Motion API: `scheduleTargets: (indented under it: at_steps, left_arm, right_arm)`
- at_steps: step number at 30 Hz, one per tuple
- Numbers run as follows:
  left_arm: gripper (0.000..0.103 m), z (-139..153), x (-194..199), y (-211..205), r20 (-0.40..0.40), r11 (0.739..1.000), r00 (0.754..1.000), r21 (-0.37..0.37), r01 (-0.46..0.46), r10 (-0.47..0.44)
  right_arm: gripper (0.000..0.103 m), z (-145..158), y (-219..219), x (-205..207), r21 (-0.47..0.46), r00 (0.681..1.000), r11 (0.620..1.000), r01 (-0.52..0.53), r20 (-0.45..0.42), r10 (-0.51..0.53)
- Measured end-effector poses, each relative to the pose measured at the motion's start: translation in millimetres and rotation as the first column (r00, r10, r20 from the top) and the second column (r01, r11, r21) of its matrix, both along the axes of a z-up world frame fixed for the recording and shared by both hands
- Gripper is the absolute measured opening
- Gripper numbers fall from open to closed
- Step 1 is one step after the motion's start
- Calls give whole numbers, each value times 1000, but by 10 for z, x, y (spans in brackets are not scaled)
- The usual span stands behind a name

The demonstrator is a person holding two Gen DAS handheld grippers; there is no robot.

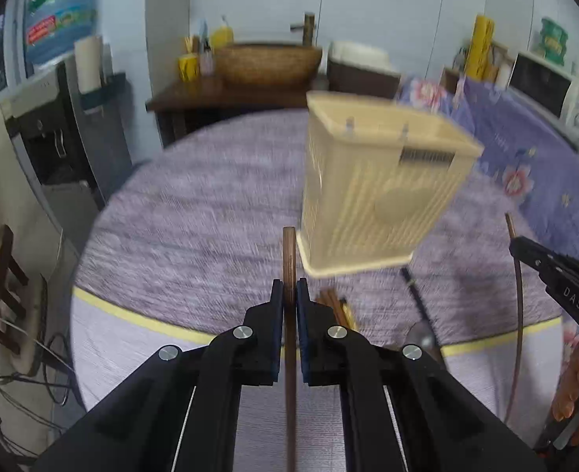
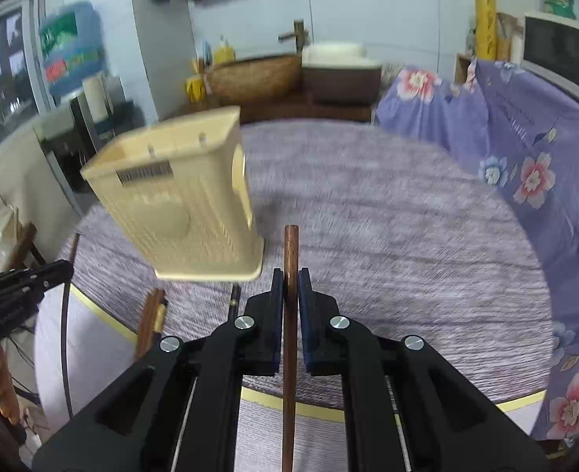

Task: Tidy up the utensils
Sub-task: 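Lift both held brown chopsticks and carry them above the cream basket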

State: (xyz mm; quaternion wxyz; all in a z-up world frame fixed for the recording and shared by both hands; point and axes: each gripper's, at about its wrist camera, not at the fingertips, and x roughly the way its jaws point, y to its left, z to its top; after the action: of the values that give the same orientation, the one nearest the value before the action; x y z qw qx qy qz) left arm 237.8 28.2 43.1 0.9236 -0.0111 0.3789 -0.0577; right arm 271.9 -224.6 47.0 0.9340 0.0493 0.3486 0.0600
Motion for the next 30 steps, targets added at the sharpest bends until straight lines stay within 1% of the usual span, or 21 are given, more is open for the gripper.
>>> scheduleTargets:
  at_steps: [4,7,10,16,18,20,23,26,28,30]
  left_arm:
    - [8,408,-102,131,99,1000,995,-27,-3,6]
    - [8,570,-152,184,144,1000,989,-25,-8,11]
    - [8,611,-182,256,170,1000,985,-18,-21,24]
    - [8,621,-189,326,182,999,983,-22,-35,38]
    - [8,693,-190,367,195,999,980,-21,-37,40]
    - [8,815,-191,410,216,999,975,-26,-42,46]
    - [8,1100,-181,478,265,998,963,-48,-46,57]
    - [8,1470,-128,509,323,997,944,-67,-48,67]
    - [8,1777,-85,505,377,995,923,-78,-57,82]
    - [8,2047,-25,459,404,995,912,-94,-43,78]
  right_arm:
    - [9,376,-200,-205,22,997,1000,-4,82,2]
    - [8,573,-305,-326,20,993,1000,3,119,-5]
    - [8,645,-342,-385,3,991,1000,7,130,-7]
    - [8,645,-355,-394,0,992,1000,1,124,-1]
    - [8,693,-370,-387,0,992,1000,-1,130,1]
    - [8,804,-379,-372,-1,989,1000,-6,149,7]
    - [8,1067,-378,-327,0,980,1000,-4,199,4]
    - [8,1465,-397,-214,16,963,999,28,269,-32]
    - [8,1766,-371,-110,20,950,999,43,310,-47]
    - [8,2060,-317,-25,25,938,999,42,345,-48]
